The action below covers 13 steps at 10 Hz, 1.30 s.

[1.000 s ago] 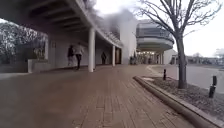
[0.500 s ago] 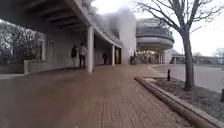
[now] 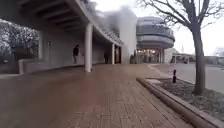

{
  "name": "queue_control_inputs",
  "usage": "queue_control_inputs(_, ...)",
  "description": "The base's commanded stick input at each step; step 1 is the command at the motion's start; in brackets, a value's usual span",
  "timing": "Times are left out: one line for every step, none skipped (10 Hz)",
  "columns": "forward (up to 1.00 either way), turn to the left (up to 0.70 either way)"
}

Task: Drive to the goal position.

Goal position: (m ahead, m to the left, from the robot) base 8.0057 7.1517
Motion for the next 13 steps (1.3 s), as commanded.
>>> queue_control_inputs(0.70,0.00)
queue_control_inputs(0.70,0.00)
queue_control_inputs(0.70,0.00)
queue_control_inputs(0.70,0.00)
queue_control_inputs(0.70,0.00)
queue_control_inputs(0.70,0.00)
queue_control_inputs(0.70,0.00)
queue_control_inputs(0.70,0.00)
queue_control_inputs(0.70,0.00)
queue_control_inputs(0.70,0.00)
queue_control_inputs(0.70,0.00)
queue_control_inputs(0.70,0.00)
queue_control_inputs(0.70,0.00)
